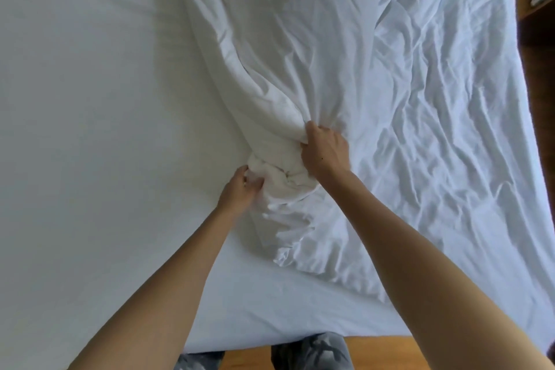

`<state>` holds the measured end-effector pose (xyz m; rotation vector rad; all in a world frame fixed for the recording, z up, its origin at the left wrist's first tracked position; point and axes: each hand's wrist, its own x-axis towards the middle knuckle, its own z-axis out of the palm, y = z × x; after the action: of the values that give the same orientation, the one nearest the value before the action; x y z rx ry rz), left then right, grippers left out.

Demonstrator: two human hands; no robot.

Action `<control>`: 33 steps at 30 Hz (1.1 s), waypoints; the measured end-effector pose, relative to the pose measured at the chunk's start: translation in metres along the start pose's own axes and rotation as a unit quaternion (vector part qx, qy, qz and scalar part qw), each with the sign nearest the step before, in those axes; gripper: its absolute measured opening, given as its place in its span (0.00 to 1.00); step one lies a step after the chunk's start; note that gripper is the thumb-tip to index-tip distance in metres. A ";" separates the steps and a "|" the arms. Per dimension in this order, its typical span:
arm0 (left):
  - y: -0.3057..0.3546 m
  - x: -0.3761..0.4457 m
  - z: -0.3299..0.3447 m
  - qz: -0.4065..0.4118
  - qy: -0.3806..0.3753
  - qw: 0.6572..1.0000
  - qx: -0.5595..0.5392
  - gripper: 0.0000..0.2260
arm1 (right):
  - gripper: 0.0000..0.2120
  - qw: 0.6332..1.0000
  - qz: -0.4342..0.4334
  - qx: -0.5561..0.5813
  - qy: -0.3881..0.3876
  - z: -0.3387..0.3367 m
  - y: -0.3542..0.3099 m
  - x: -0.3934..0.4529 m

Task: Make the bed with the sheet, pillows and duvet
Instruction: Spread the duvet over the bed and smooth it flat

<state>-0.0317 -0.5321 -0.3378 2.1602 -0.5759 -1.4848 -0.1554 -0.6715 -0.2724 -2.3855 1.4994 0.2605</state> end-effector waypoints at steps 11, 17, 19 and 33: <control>0.039 -0.019 0.049 -0.033 0.064 0.967 -0.243 0.05 | 0.02 0.998 0.013 0.017 0.061 -0.018 0.027 -0.014; 0.062 -0.125 0.017 0.070 0.199 0.944 -0.255 0.05 | 0.07 0.995 0.038 0.059 0.065 -0.085 0.015 -0.025; 0.066 -0.161 0.006 0.071 0.236 0.936 -0.249 0.05 | 0.08 0.995 0.047 0.063 0.060 -0.110 0.008 -0.025; 0.052 -0.251 0.036 0.128 0.182 0.965 -0.138 0.06 | 0.17 0.939 -0.320 -0.040 -0.118 -0.110 -0.105 -0.109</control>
<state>-0.1537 -0.4354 -0.1306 1.9834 -0.4636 -0.9390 -0.1096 -0.5763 -0.1186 -2.6360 0.5676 0.4320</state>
